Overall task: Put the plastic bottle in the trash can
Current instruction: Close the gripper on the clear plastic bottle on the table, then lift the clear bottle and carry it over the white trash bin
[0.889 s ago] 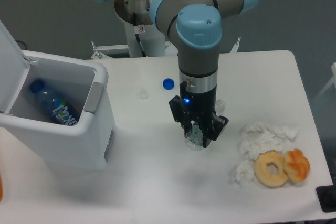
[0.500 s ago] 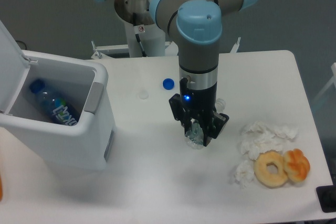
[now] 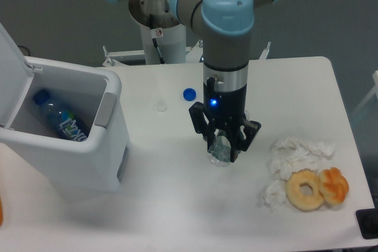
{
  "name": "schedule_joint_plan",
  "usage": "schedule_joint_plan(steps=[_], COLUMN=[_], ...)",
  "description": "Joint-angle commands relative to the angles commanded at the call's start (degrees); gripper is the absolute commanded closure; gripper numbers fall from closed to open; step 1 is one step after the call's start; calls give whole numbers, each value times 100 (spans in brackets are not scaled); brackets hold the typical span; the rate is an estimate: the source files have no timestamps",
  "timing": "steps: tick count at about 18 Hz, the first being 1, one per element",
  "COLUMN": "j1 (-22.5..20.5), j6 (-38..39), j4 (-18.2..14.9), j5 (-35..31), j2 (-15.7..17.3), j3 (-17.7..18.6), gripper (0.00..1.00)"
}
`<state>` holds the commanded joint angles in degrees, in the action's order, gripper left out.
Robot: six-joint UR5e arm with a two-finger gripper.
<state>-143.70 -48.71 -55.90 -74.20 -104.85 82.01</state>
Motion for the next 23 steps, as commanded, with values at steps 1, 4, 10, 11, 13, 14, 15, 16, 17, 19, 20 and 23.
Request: schedule_joint_plan(steps=[1,4,10,11,13,14,15,16,17,19,20,23], j1=[-44,-228,-247,-238,-194,-185,-168,-107,-36,139,192,438], j6=[150,799,1461,1478,1592,1697,1785,1891,1987,2216,2278,2348], j4=[27,44,361,361,361,361,361,361,361,361,352,352], j5=[185,765,1250,1311,1661,1776,1838,1882,1892,1892,1892,1892], j2=[0,158,430,492,615,711,782,878,1010,1221,1317,1468], j3=[-18,-18,-18,-9,8,34,35,43,70,131,140,280], gripper=[45,45,45,45,45,45,45,45,45,45,45,45])
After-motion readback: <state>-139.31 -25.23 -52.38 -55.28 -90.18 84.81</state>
